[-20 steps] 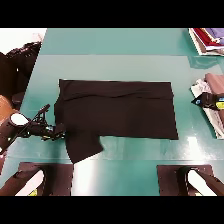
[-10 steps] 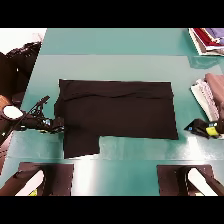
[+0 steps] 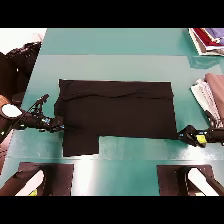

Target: Fold the shirts.

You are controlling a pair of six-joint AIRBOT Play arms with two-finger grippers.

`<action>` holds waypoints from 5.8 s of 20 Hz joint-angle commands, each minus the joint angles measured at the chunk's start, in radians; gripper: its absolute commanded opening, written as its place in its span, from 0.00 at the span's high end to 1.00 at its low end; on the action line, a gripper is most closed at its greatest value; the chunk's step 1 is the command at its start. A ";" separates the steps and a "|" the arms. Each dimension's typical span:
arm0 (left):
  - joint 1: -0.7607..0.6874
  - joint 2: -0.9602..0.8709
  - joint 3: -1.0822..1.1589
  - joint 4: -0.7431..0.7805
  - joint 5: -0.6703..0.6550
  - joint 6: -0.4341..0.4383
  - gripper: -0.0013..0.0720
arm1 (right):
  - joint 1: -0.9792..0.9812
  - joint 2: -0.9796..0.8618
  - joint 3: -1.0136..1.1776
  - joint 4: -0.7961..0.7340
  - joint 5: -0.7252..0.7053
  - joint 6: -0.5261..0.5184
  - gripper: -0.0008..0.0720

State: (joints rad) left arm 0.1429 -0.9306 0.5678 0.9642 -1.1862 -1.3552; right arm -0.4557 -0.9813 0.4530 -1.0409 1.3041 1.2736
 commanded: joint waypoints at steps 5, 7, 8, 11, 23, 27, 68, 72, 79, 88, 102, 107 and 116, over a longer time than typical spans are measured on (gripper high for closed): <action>0.000 0.001 0.001 0.002 -0.014 0.022 0.96 | 0.114 -0.119 -0.005 0.051 -0.053 -0.012 0.71; 0.000 0.001 0.002 0.035 -0.055 0.020 0.96 | 0.162 -0.102 -0.004 0.043 -0.056 -0.013 0.95; 0.000 0.001 0.002 0.062 -0.083 0.020 0.96 | 0.177 -0.077 -0.004 0.042 -0.049 -0.019 0.96; 0.000 0.063 0.000 0.123 -0.134 -0.011 0.96 | 0.183 0.052 0.005 -0.011 0.051 -0.014 0.96; 0.000 0.418 0.056 0.095 -0.292 -0.183 0.96 | 0.180 0.496 0.116 -0.364 0.415 0.055 0.96; 0.000 0.221 0.146 0.083 -0.115 -0.135 0.96 | 0.182 0.311 0.244 -0.295 0.320 0.055 0.96; -0.304 -0.381 0.524 -0.081 0.146 -0.063 0.96 | 0.082 -0.647 0.507 0.223 0.082 -0.261 0.26; -0.436 -0.421 0.534 -0.080 0.230 -0.087 0.96 | 0.149 -0.648 0.529 0.238 0.069 -0.307 0.84; -0.624 -0.702 0.772 -0.081 0.230 -0.101 0.96 | 0.225 -0.425 0.707 0.237 0.200 -0.188 0.96; -0.752 -0.904 0.963 -0.085 0.253 -0.142 0.96 | 0.559 -0.344 1.123 0.237 0.269 0.023 0.96; -0.693 -0.855 0.974 -0.060 0.159 -0.137 0.96 | 0.873 -0.503 1.463 0.235 0.261 0.046 0.96; -0.556 -0.686 0.974 0.146 0.058 -0.138 0.96 | 0.918 -0.507 1.463 0.237 0.205 0.045 0.96; -0.167 -0.351 0.974 0.357 -0.068 -0.130 0.96 | 1.332 -0.746 1.463 0.237 -0.241 -0.046 0.93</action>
State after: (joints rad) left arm -0.1322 -1.3739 1.5406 1.2678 -1.2217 -1.4910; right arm 0.7368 -1.6394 1.9148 -0.8032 1.2778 1.2831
